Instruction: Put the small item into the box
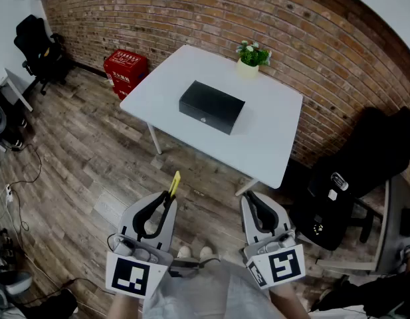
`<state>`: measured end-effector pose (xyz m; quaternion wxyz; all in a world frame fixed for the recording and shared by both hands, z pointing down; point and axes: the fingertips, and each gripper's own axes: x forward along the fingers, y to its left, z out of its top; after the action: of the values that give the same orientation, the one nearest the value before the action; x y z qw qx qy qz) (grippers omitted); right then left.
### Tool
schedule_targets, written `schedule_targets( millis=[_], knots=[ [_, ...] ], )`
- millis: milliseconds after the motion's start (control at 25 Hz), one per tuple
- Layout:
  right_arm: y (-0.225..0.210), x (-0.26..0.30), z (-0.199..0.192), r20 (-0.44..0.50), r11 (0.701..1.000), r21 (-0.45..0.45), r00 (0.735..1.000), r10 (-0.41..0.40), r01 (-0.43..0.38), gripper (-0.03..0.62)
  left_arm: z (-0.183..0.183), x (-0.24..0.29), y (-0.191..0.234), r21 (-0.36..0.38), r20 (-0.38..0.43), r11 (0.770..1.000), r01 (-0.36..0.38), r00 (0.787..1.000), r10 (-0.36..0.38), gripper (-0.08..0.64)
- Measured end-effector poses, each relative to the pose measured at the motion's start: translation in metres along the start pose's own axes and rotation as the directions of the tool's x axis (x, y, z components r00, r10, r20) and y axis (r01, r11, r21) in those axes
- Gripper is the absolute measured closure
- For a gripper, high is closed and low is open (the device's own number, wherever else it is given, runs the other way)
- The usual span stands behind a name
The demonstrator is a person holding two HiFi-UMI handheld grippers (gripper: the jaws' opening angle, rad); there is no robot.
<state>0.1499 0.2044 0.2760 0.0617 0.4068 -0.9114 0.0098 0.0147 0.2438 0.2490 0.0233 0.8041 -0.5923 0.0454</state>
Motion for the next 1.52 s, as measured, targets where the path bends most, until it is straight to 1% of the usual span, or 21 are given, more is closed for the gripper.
schedule_targets(
  millis=[440,600,880,1240,1520],
  knots=[
    [0.000,0.005,-0.004,-0.013,1.000,-0.004,1.000,0.007,-0.007,0.535,-0.002,0.005,0.001,-0.008,0.000,1.000,0.005,1.000,-0.005,0.500],
    [0.001,0.005,-0.002,0.006,1.000,0.006,1.000,0.003,-0.003,0.534,-0.003,0.006,0.003,-0.015,-0.003,1.000,0.007,1.000,-0.007,0.500],
    [0.007,0.007,-0.001,0.012,0.999,0.028,0.999,-0.039,0.039,0.534,-0.005,-0.001,0.011,-0.010,-0.002,0.999,0.039,0.999,-0.039,0.500],
    [0.033,0.011,-0.005,0.010,0.994,0.058,0.996,-0.089,0.088,0.534,-0.006,-0.018,0.032,0.010,0.016,0.997,0.072,0.997,-0.073,0.500],
    [0.045,0.015,-0.014,-0.011,0.994,0.064,0.996,-0.089,0.090,0.534,-0.011,-0.022,0.040,0.000,0.018,0.997,0.078,0.997,-0.078,0.500]
  ],
)
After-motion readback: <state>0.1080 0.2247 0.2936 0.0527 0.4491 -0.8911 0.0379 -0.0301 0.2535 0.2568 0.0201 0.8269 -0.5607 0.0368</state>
